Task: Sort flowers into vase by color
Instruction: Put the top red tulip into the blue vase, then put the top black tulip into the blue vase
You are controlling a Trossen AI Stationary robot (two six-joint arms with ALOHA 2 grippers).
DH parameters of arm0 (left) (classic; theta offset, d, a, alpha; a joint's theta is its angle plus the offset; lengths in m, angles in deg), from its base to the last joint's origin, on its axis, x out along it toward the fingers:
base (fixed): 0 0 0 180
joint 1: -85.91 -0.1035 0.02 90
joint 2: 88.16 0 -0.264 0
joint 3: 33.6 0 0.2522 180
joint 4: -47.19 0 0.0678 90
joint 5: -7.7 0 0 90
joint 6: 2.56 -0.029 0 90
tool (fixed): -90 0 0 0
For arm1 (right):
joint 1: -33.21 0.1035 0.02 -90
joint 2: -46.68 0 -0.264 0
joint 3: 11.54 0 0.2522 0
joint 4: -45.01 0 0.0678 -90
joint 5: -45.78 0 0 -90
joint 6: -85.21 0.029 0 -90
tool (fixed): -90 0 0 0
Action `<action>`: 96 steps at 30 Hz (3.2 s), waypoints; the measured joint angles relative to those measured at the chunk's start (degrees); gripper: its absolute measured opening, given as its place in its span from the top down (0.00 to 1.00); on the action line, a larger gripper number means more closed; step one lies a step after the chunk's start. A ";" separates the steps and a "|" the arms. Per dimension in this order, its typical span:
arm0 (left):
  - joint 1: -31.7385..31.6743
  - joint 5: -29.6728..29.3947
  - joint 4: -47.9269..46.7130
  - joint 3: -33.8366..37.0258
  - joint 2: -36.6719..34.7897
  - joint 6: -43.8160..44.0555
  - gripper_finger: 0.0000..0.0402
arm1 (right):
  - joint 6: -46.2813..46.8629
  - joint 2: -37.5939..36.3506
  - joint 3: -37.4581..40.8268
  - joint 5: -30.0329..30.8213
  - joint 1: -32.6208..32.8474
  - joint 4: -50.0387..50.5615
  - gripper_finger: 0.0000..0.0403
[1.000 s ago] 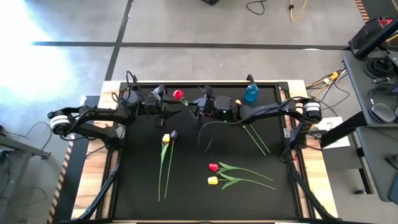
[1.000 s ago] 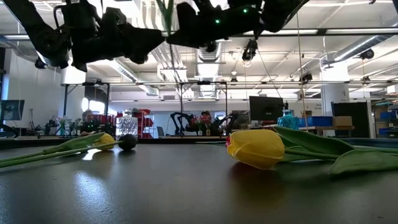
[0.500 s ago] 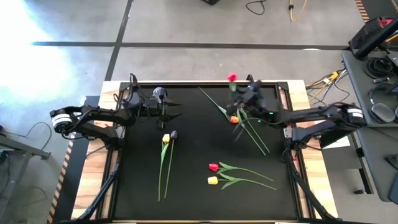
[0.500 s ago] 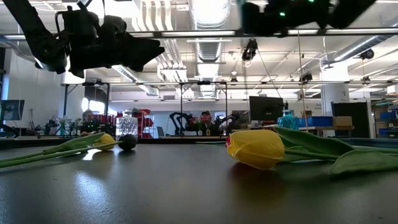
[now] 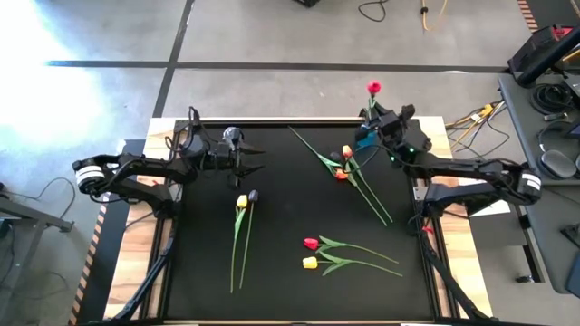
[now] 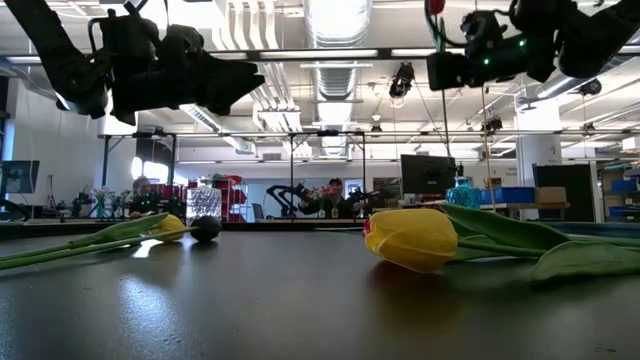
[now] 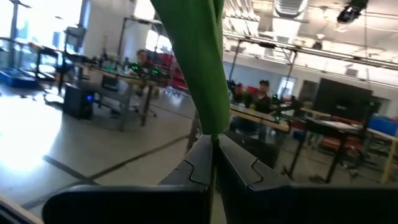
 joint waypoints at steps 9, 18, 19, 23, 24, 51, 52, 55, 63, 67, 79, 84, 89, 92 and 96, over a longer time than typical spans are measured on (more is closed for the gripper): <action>0.00 0.13 -0.09 0.00 0.00 0.00 0.51 | 1.87 2.61 0.78 2.47 -2.78 -2.50 0.98; 0.00 0.11 -0.24 0.00 0.00 0.00 0.51 | 2.39 2.76 2.21 4.63 -3.07 -3.77 0.98; 0.00 0.11 -0.22 0.00 0.00 0.00 0.51 | 2.43 2.76 2.32 4.66 -3.21 -3.80 0.98; 0.00 0.11 -0.24 0.00 0.00 0.00 0.51 | 5.96 2.84 3.04 5.77 -3.63 -3.91 0.98; 0.02 0.11 -0.24 0.00 0.00 0.00 0.51 | 7.05 2.95 3.34 6.21 -3.80 -4.04 0.98; 0.02 0.07 -0.69 0.00 0.00 0.02 0.51 | 18.15 24.29 2.27 12.07 -6.26 -16.87 0.98; 0.00 0.06 -0.81 0.00 0.00 0.02 0.51 | 18.53 24.83 2.03 12.17 -6.26 -16.93 0.98; 0.00 0.06 -0.96 0.02 0.00 0.02 0.51 | 18.44 26.02 1.58 13.37 -6.24 -16.89 0.98; 0.00 0.07 -0.98 0.02 0.00 0.02 0.51 | 18.14 26.46 1.57 14.17 -6.22 -16.50 0.96; 0.01 0.07 -1.01 0.00 0.00 0.02 0.51 | 18.45 25.72 0.99 14.05 -6.11 -10.81 0.91; 0.02 0.07 -1.23 0.02 0.00 0.06 0.51 | 34.01 18.00 -6.71 13.03 -5.77 28.47 0.62; 0.01 0.06 -1.33 0.01 0.00 0.07 0.51 | 34.90 13.37 -10.77 13.03 -4.13 41.81 0.54; 0.00 1.34 -2.17 0.01 -0.02 -0.50 0.51 | 34.24 8.09 -14.81 13.03 0.82 52.08 0.52; 0.02 3.62 -3.27 0.02 -0.02 -1.48 0.54 | 33.92 5.36 -16.77 13.00 5.69 58.15 0.54; 0.02 3.97 -5.09 0.02 -0.02 -2.18 0.65 | 34.92 2.16 -17.96 12.88 12.78 65.36 0.60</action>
